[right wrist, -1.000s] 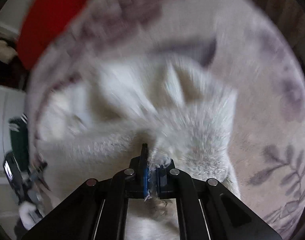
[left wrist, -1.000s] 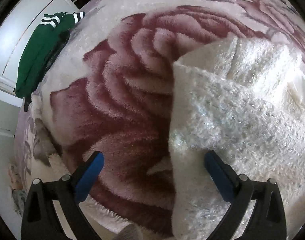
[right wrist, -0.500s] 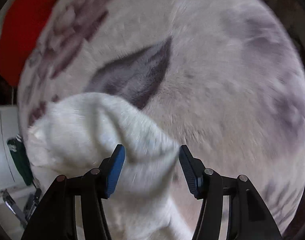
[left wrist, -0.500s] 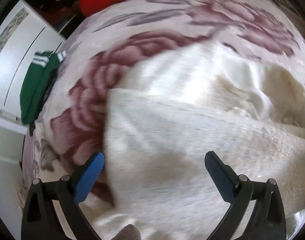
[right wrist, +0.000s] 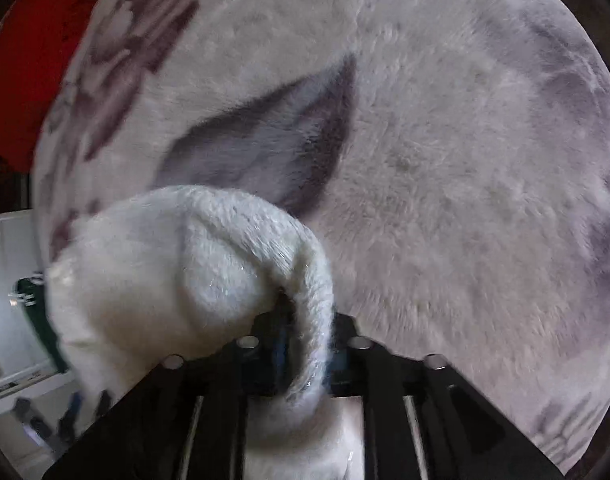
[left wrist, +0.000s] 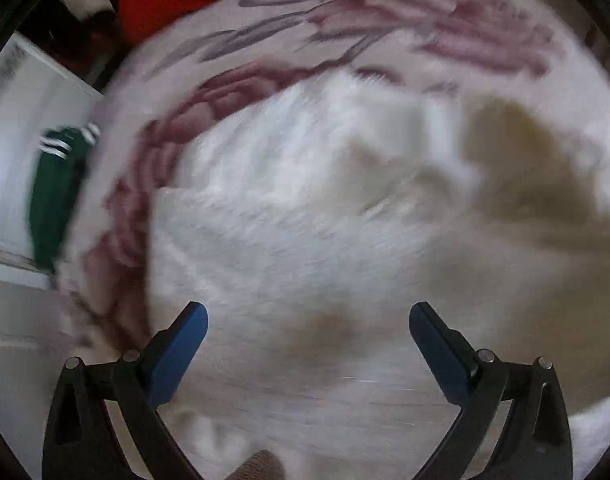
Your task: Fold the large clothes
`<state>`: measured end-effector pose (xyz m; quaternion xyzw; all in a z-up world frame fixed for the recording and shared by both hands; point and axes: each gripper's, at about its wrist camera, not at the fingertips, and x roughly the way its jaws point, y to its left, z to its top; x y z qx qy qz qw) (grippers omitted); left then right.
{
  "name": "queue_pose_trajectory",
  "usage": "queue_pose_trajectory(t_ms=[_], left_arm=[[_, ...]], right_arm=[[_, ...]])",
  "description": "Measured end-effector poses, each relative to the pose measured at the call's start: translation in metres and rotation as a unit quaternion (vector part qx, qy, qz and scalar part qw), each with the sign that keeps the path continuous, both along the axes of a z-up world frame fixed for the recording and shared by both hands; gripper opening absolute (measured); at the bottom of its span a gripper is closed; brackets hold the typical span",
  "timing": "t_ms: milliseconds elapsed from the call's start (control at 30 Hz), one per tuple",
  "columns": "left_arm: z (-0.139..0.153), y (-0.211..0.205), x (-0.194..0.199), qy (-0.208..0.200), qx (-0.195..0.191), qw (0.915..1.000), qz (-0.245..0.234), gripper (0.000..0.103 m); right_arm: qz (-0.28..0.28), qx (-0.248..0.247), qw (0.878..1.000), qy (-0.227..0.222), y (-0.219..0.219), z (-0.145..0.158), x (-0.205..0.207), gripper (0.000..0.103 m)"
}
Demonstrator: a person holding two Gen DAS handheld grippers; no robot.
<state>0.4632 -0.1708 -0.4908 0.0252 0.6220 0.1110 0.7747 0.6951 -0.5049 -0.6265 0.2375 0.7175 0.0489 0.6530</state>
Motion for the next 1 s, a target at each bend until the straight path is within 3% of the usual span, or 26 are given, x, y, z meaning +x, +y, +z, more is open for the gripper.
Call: queue_pose_trajectory(t_ms=[100,133,200,300,367,467,500,600,633,767,833,1000], left_arm=[[0.014,-0.013,0.027,-0.009,-0.131,0.9913,-0.004,0.103],[0.012,-0.019,0.040,-0.009,-0.158,0.9873,-0.009,0.103],[-0.007,-0.039,0.072,0.007,-0.198,0.9794,-0.038,0.103],[-0.047,-0.070,0.107,0.052,-0.195,0.9735,-0.107,0.102],[-0.070,-0.092,0.114,0.082,-0.151,0.9705,-0.169,0.100],[-0.087,-0.111,0.104,0.093,-0.106,0.9592,-0.245,0.083],[-0.085,-0.112,0.099,0.080,-0.108,0.9581,-0.253,0.056],[-0.071,-0.102,0.091,0.053,-0.136,0.9635,-0.225,0.014],[-0.065,-0.097,0.090,0.036,-0.127,0.9680,-0.213,0.006],[-0.062,-0.068,0.087,0.008,-0.112,0.9796,-0.167,0.006],[-0.069,-0.053,0.087,0.016,-0.126,0.9814,-0.144,0.007],[-0.029,-0.021,0.073,0.010,-0.178,0.9797,-0.093,0.010]], right_arm=[[-0.005,-0.007,0.999,-0.045,-0.017,0.034,-0.011,0.063],[-0.010,-0.002,0.999,-0.050,-0.024,0.038,-0.013,0.069],[-0.029,0.024,0.998,-0.046,-0.043,0.038,-0.015,0.069],[-0.082,0.069,0.994,-0.034,-0.063,0.031,-0.017,0.069],[-0.104,0.086,0.990,-0.034,-0.063,0.021,-0.020,0.069],[-0.103,0.100,0.989,-0.038,-0.048,0.009,-0.018,0.069],[-0.096,0.100,0.990,-0.037,-0.044,0.007,-0.015,0.069],[-0.058,0.088,0.994,-0.033,-0.026,-0.005,0.000,0.069],[-0.050,0.086,0.995,-0.029,-0.019,-0.011,0.005,0.069],[-0.006,0.062,0.998,-0.011,0.004,-0.029,0.022,0.069],[0.012,0.038,0.999,-0.011,0.014,-0.029,0.028,0.069],[0.042,-0.005,0.998,-0.053,0.036,0.018,0.029,0.069]])
